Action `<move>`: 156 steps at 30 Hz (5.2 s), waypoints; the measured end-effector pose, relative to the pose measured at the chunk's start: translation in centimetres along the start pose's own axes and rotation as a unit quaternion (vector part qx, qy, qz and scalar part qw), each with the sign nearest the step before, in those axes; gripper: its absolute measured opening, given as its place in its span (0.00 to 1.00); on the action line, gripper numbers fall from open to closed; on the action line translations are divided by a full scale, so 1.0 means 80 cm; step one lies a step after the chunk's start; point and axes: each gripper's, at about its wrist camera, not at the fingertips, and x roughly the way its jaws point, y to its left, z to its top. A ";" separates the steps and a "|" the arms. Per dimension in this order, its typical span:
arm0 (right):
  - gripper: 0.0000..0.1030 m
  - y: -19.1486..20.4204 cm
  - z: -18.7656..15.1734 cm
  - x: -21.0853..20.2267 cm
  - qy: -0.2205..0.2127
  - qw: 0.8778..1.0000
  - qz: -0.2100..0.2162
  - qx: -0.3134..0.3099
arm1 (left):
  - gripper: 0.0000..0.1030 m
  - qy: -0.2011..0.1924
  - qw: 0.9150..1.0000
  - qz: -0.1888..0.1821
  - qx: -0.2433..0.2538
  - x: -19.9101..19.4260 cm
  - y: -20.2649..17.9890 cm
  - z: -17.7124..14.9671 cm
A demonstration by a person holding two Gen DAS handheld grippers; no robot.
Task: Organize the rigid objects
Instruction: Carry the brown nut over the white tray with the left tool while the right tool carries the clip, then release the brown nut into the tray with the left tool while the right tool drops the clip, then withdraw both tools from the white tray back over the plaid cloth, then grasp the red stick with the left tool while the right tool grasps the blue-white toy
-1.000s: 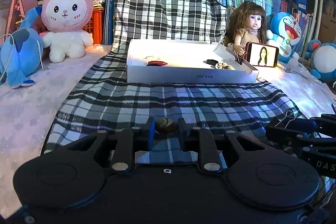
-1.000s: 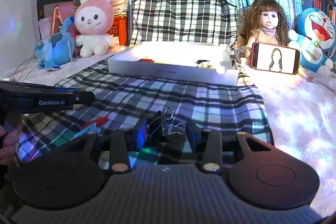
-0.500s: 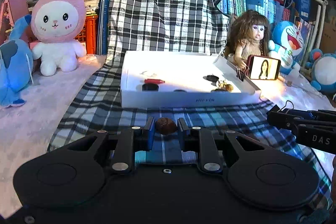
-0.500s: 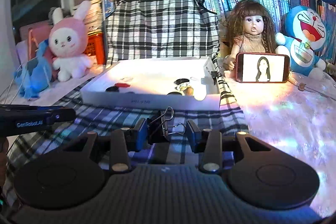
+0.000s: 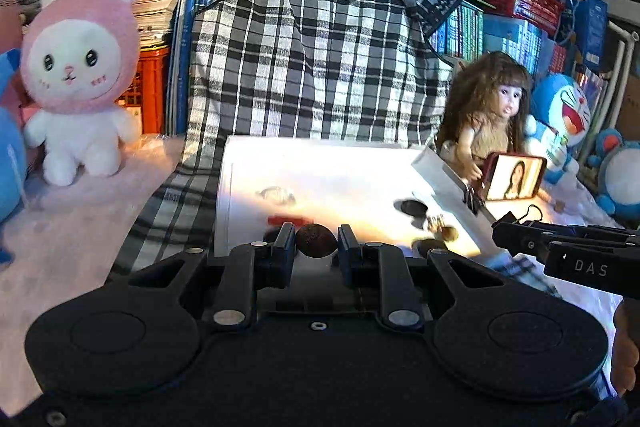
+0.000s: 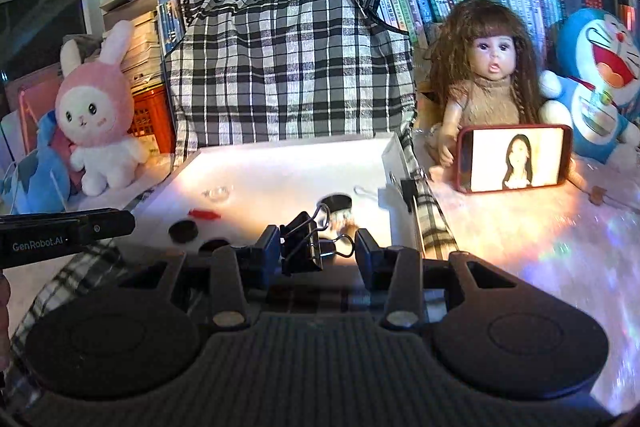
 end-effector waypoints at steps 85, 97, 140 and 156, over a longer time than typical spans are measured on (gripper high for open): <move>0.82 0.020 0.044 0.071 0.022 0.999 0.006 -0.047 | 0.78 0.026 0.998 0.052 -0.004 0.056 0.019 0.057; 0.86 0.046 -0.023 -0.025 -0.016 0.995 0.047 -0.087 | 0.81 -0.010 0.999 0.043 0.001 -0.051 -0.002 -0.021; 0.43 0.131 -0.168 -0.105 0.018 0.955 0.165 -0.244 | 0.81 -0.005 0.997 0.072 -0.031 -0.172 0.028 -0.167; 0.44 0.032 -0.150 -0.100 0.017 0.994 0.028 -0.107 | 0.79 0.033 0.994 0.066 0.075 -0.148 -0.032 -0.195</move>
